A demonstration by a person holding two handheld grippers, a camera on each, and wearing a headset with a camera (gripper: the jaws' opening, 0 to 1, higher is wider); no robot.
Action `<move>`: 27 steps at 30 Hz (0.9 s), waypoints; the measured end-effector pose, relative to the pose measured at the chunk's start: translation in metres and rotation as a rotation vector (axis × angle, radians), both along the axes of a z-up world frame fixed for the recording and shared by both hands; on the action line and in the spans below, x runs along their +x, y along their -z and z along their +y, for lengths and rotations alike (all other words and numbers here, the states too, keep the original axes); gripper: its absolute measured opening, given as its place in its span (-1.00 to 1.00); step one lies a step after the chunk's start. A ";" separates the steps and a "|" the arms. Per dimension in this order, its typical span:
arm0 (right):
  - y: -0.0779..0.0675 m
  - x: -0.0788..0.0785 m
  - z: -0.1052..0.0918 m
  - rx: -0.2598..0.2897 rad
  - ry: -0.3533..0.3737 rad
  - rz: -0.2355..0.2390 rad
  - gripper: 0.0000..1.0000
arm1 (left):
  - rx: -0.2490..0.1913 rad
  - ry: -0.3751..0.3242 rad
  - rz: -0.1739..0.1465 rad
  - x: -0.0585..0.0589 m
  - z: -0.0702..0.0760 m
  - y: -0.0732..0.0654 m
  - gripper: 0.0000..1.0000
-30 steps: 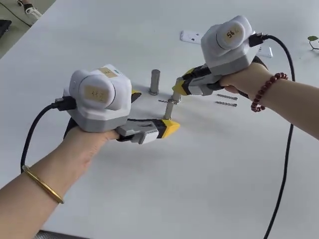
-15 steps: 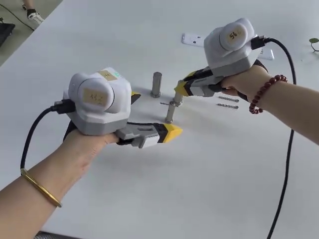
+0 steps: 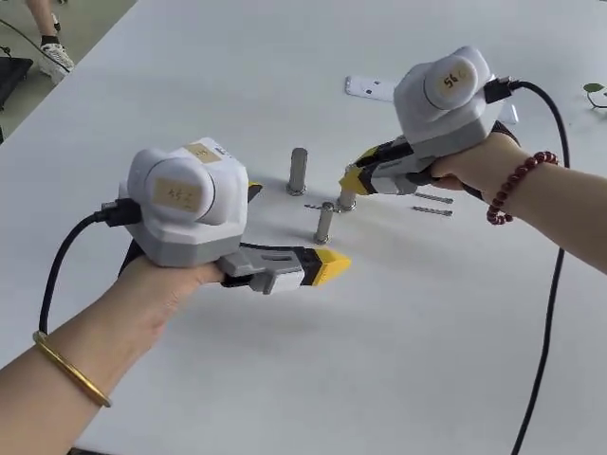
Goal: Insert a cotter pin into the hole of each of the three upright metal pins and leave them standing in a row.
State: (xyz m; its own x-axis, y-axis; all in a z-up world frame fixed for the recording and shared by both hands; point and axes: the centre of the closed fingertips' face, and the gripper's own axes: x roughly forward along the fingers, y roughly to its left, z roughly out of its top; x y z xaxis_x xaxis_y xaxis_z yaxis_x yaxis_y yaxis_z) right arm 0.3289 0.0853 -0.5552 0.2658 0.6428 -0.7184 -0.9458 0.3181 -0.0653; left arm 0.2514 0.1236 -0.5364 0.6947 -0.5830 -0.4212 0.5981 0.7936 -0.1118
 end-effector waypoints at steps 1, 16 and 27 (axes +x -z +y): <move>0.000 -0.002 -0.002 -0.001 -0.001 0.000 -0.85 | 0.000 -0.001 0.000 0.000 0.000 -0.001 0.77; -0.005 -0.041 -0.027 -0.018 -0.045 0.015 -0.85 | 0.006 -0.019 -0.010 -0.009 0.003 -0.011 0.98; -0.001 -0.066 -0.040 -0.017 -0.081 0.023 -0.84 | 0.024 -0.018 -0.034 -0.019 0.002 -0.018 0.97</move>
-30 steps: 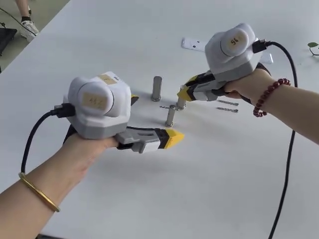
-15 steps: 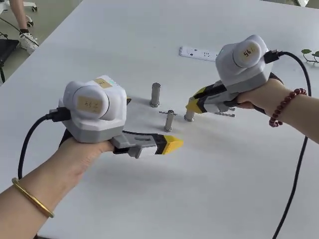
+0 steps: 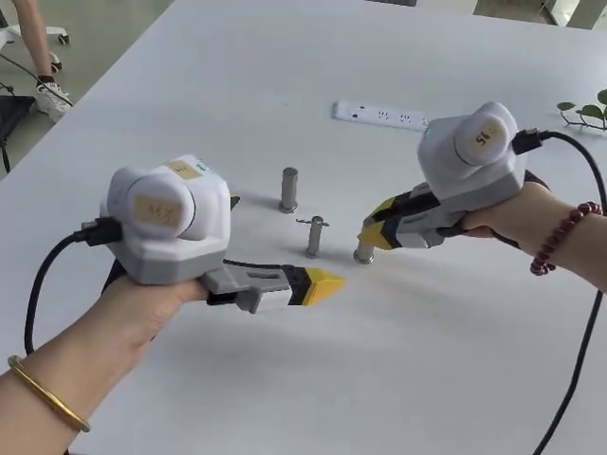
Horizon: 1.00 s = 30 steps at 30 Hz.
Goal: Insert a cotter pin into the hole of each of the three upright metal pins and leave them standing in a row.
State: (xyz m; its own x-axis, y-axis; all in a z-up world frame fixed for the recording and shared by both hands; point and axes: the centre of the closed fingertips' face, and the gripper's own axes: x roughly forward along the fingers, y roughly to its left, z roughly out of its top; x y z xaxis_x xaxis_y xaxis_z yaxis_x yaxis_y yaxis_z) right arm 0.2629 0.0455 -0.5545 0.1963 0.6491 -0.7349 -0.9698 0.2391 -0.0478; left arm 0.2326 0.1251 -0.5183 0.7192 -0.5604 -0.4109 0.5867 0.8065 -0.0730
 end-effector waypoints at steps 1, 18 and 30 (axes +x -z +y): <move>0.000 -0.001 0.000 0.000 -0.002 0.000 -0.84 | 0.005 -0.003 -0.003 -0.001 0.001 -0.001 0.95; 0.006 -0.030 -0.006 0.005 -0.037 0.014 -0.84 | 0.006 0.018 -0.004 -0.020 0.004 -0.003 0.89; 0.009 -0.027 -0.009 0.013 -0.052 0.015 -0.84 | 0.004 0.024 -0.004 -0.024 0.004 -0.004 0.86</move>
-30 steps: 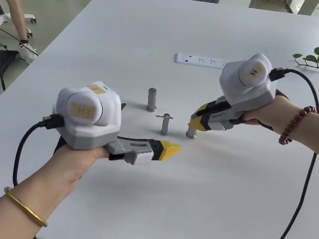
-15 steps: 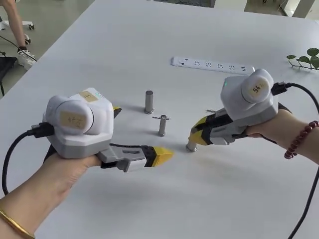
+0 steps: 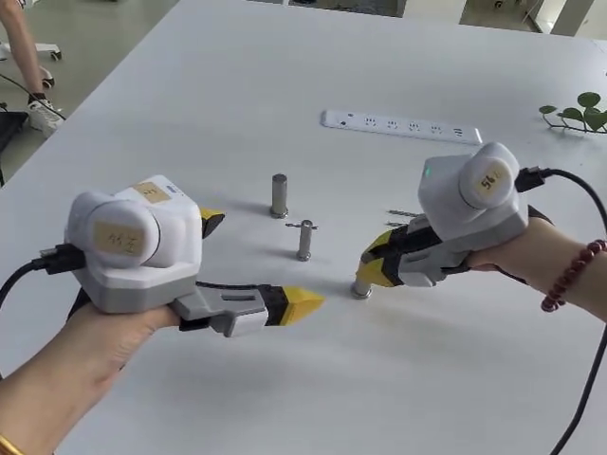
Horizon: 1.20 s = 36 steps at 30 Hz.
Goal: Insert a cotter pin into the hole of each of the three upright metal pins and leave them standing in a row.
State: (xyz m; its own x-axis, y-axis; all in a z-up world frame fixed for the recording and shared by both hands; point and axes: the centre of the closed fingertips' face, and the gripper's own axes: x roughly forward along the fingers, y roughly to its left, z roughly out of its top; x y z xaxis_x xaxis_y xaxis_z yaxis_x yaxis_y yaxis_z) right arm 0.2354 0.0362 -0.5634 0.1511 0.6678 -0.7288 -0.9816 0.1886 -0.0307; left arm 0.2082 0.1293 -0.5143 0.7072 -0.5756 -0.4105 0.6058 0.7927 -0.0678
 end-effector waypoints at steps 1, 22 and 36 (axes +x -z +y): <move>0.001 0.001 -0.001 0.002 0.000 0.002 -0.84 | 0.000 0.001 -0.001 0.000 0.000 0.000 0.86; -0.013 -0.007 -0.006 0.040 0.011 0.035 -0.60 | 0.010 0.009 0.009 0.001 0.000 0.002 0.87; -0.032 0.018 -0.025 0.064 0.107 0.021 -0.56 | -0.005 0.008 0.009 0.002 -0.005 0.002 0.88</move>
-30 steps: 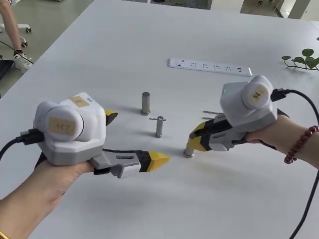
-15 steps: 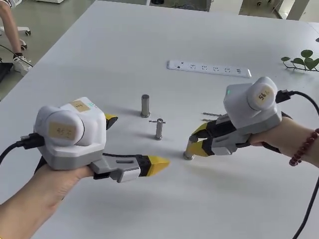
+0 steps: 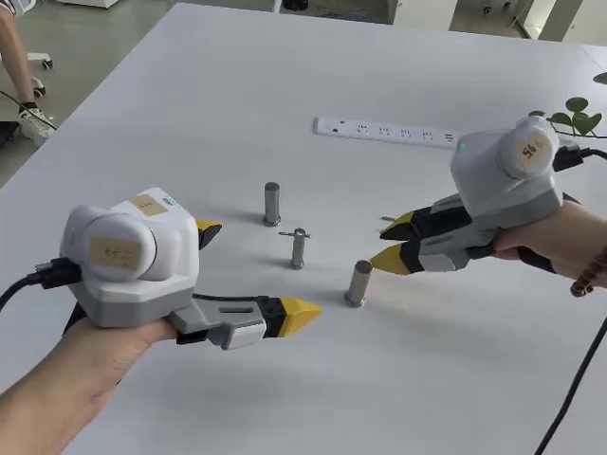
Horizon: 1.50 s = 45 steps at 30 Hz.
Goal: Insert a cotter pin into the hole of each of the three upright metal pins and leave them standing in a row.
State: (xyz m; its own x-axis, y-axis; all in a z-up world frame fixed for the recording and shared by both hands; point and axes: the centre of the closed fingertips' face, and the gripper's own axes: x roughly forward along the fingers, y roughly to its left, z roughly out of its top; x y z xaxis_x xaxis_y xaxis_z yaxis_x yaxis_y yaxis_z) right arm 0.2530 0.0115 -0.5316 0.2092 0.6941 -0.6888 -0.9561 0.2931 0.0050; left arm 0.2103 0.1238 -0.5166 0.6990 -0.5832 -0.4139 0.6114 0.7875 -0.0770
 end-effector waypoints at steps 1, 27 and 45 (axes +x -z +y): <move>0.001 0.003 -0.002 -0.007 0.009 -0.005 -0.56 | -0.001 0.000 -0.001 0.000 0.000 0.000 0.88; 0.051 0.092 -0.045 -0.063 0.250 -0.002 -0.59 | 0.000 -0.002 0.000 0.009 -0.003 0.012 0.89; 0.073 0.105 -0.057 -0.186 0.252 -0.005 -0.74 | -0.013 -0.002 0.029 0.007 -0.003 0.019 0.78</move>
